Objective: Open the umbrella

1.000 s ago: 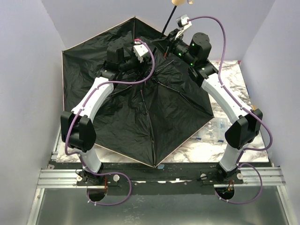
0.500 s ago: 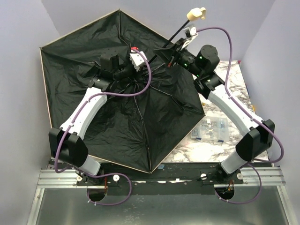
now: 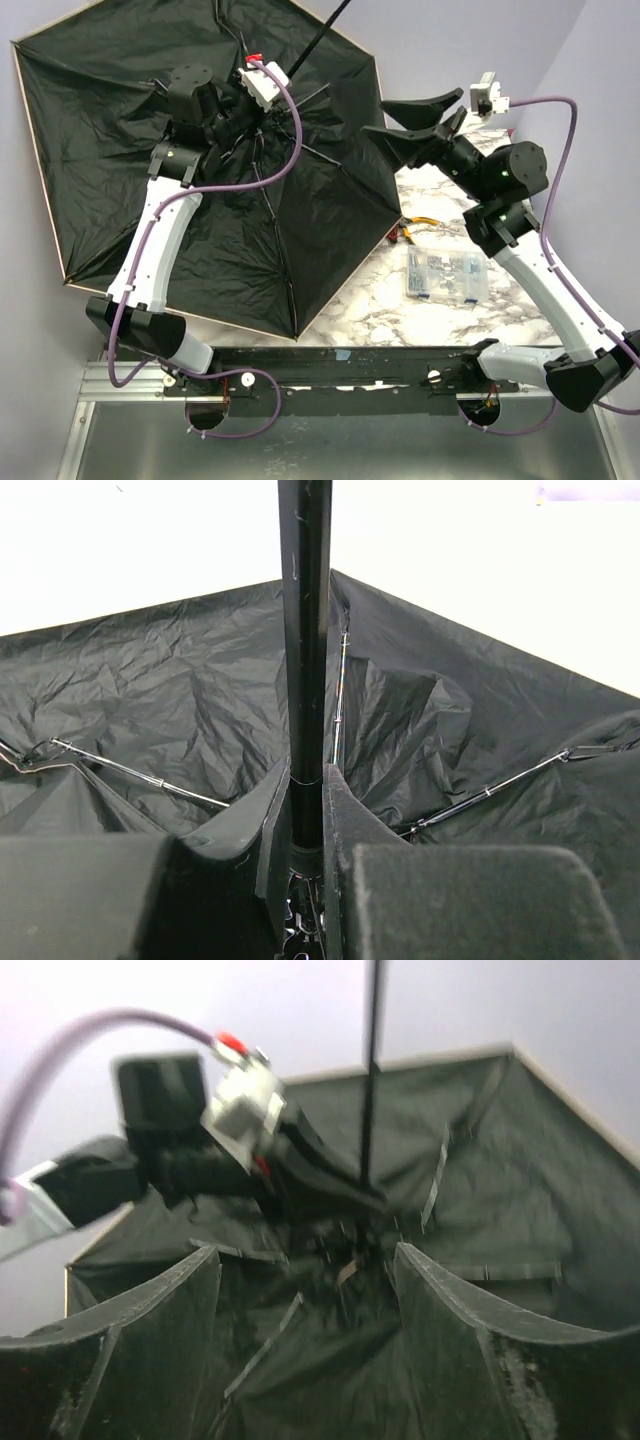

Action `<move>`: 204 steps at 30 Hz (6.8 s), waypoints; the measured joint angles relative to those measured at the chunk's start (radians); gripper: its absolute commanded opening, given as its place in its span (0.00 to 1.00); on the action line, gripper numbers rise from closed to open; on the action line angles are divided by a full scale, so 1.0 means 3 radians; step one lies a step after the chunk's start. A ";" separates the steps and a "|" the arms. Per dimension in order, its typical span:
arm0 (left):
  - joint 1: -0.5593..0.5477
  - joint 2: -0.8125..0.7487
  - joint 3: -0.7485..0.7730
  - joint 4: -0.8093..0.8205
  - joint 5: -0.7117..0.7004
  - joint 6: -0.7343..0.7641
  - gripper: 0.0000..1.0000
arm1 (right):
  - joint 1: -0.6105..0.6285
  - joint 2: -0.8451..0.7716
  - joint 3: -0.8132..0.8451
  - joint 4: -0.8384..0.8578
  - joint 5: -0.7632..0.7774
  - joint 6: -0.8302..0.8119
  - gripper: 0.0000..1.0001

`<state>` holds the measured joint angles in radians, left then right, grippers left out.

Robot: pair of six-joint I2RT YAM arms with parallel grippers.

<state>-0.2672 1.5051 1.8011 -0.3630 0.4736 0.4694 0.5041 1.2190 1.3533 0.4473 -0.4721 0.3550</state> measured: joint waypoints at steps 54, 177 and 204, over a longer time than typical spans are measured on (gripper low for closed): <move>-0.0010 -0.1122 -0.1211 -0.0043 -0.0132 0.4551 0.00 | -0.0453 0.1653 0.2640 -0.4584 -0.1301 -0.0848 0.97; -0.0511 -0.0772 -0.2509 0.1481 -0.0154 0.4067 0.44 | 0.0258 0.1434 0.1147 -0.4788 -0.0529 -0.1717 0.00; 0.0292 0.0111 -0.1569 0.1780 -0.0148 0.4089 0.38 | 0.0264 0.1100 0.0638 -0.4134 -0.0042 -0.1972 0.00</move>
<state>-0.1795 1.5383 1.3304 0.1711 0.4294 1.6962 0.5835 1.5490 1.5448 -0.7929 -0.4847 -0.2367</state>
